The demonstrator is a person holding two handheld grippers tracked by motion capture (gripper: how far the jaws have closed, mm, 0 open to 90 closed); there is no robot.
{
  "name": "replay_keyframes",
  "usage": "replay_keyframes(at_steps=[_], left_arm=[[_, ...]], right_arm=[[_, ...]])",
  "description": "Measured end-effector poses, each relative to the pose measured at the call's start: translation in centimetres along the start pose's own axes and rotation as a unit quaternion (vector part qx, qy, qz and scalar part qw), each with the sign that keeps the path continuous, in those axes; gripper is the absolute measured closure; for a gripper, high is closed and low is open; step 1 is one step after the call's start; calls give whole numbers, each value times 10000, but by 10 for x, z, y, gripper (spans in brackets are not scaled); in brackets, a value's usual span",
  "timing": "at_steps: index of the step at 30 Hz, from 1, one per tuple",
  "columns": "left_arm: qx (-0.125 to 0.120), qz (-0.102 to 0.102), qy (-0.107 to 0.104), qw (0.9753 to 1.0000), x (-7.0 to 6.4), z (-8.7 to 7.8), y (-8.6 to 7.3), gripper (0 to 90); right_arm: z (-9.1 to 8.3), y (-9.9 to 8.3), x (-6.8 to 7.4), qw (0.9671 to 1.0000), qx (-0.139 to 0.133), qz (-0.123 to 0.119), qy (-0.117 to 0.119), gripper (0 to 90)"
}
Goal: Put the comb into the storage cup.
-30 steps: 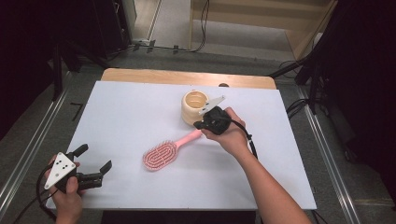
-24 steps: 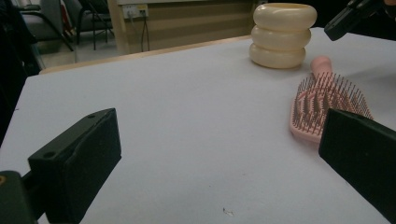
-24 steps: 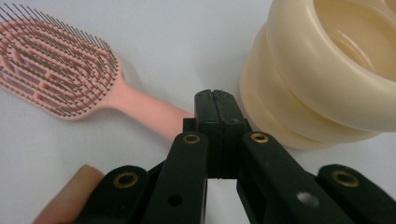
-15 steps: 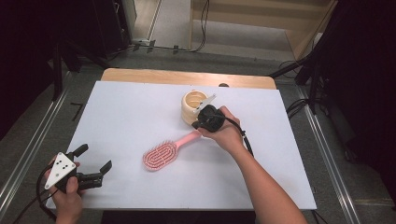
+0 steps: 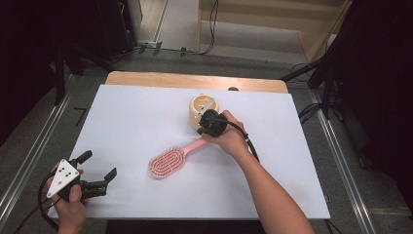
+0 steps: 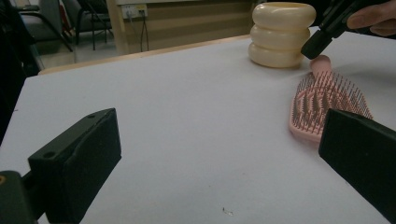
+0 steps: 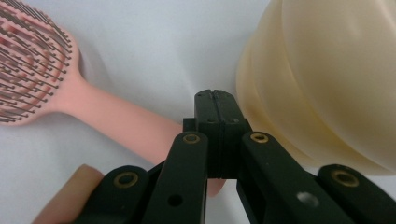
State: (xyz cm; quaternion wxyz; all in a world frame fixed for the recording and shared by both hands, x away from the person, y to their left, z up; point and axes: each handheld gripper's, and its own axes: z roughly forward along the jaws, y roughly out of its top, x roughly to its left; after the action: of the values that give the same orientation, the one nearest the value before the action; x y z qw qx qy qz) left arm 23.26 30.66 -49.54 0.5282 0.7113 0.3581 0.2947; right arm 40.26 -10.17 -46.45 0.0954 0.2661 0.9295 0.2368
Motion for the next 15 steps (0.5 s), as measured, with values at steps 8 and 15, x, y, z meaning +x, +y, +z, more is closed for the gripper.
replay_keyframes(at_steps=[8, 15], left_arm=[[4, 2, 4, 10000, 0, 0, 0, 0], [4, 2, 3, 10000, 0, 0, 0, 0]], right_arm=[[9, 2, -1, 9999, 157, -6, -56, 884], [9, 1, -3, 9998, 205, -4, -12, 883]])
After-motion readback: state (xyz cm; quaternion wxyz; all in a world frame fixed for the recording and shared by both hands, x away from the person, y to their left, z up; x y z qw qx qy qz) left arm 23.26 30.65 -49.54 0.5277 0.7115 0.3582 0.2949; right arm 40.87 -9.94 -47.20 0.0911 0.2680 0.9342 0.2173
